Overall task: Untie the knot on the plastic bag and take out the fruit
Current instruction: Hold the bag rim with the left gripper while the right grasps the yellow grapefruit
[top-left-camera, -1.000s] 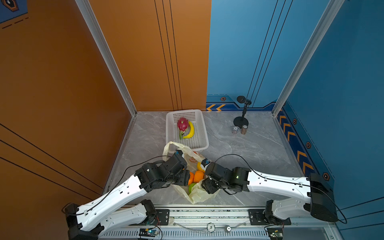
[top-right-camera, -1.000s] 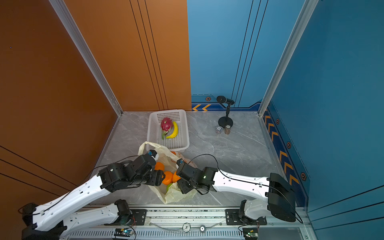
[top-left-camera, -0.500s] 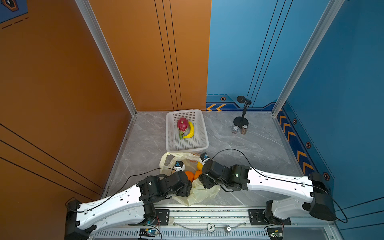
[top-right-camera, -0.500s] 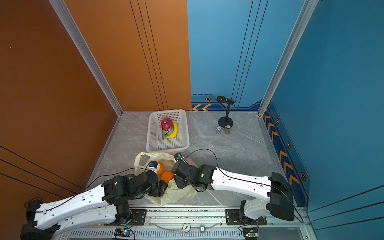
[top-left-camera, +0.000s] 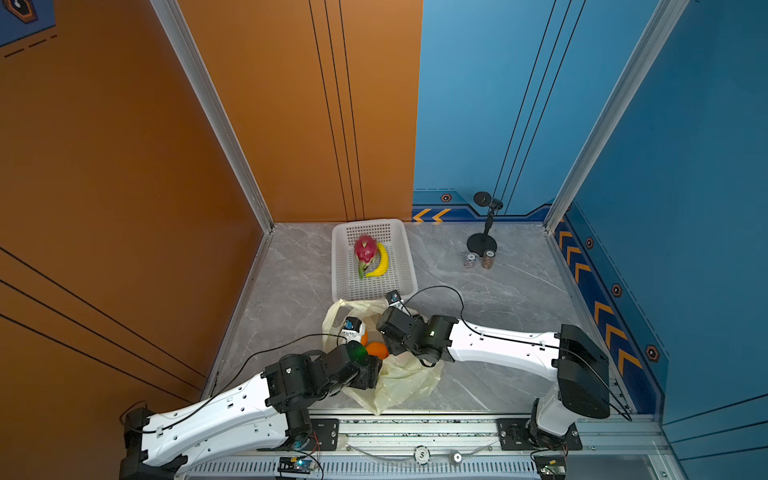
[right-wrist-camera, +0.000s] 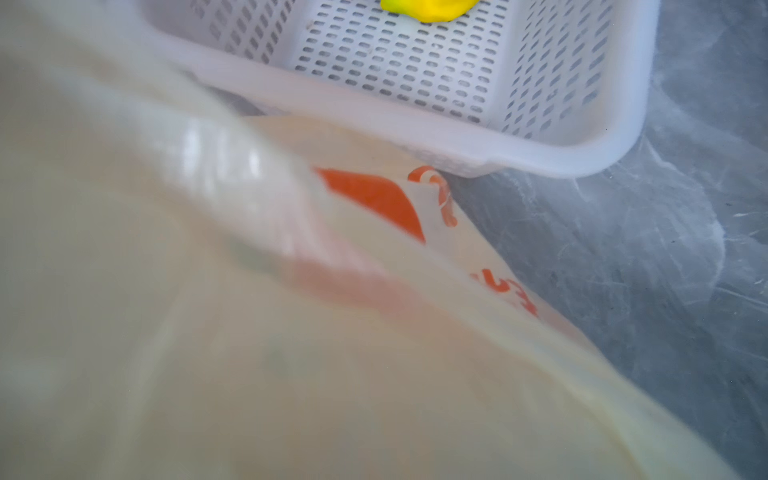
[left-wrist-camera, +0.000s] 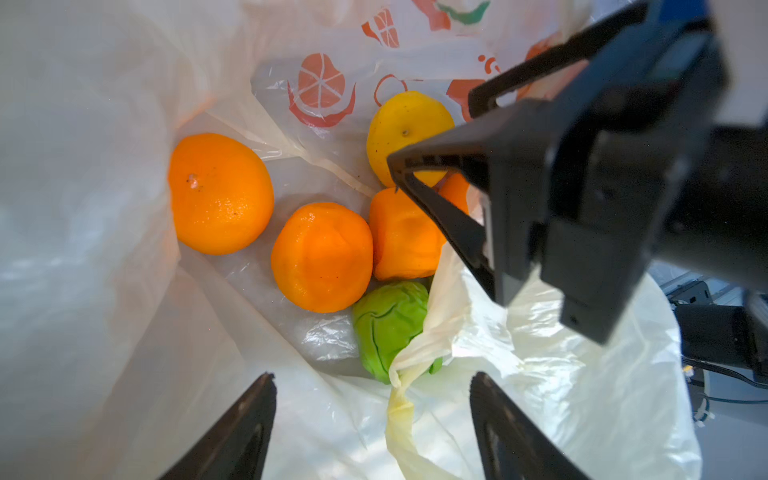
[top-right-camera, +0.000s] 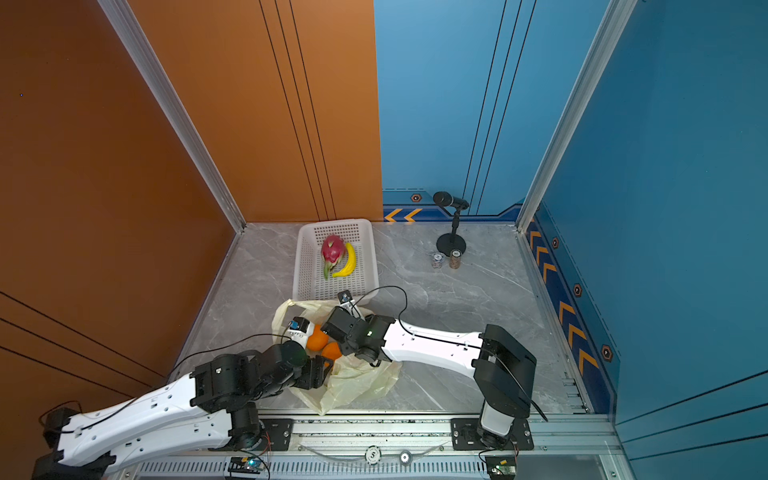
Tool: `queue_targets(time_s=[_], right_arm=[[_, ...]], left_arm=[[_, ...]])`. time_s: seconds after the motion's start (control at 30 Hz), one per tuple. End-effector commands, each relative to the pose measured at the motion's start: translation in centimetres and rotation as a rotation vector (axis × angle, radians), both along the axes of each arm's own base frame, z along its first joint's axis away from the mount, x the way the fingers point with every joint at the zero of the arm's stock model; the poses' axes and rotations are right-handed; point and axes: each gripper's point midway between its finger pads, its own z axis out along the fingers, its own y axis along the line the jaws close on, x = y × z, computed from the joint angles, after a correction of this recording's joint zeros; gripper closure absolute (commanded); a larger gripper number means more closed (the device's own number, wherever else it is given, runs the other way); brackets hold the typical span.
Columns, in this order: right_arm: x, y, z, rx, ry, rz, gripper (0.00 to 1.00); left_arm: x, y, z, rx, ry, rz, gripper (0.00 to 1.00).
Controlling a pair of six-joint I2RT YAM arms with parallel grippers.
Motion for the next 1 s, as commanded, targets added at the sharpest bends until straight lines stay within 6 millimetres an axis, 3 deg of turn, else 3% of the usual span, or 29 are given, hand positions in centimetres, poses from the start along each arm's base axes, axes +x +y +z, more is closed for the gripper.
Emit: queue_targets(time_s=[0.0,0.27,0.53,0.67,0.73,0.83,0.97], right_arm=[[1.4,-1.0,0.1,-0.058,-0.033,-0.048,0.26],[2.7,-1.4,-2.4,-0.108,0.011,-0.062,0.21],[2.2,-1.2,-6.1,-0.16,0.086,-0.042,0.14],[2.0,-1.3,-7.2,-0.175,0.104,-0.04,0.22],[1.9,-1.3,-7.4,-0.173,0.109,-0.039,0.31],[1.9,-1.1,-6.8,-0.153,0.106,-0.025,0.45],[1.9,-0.7,-5.6,-0.107,0.089,-0.016,0.55]], left_arm=[[0.6,0.6,-0.3,0.024,-0.031,0.011,0.25],[1.3,0.6,-0.2,0.006,-0.032,0.029,0.25],[1.6,0.7,-0.3,0.001,-0.025,0.044,0.25],[2.1,0.9,0.0,0.006,-0.038,0.052,0.25],[2.4,1.1,0.1,0.016,-0.049,0.061,0.25],[3.0,1.4,0.4,0.02,-0.057,0.081,0.24],[3.6,1.6,1.1,0.009,-0.063,0.103,0.23]])
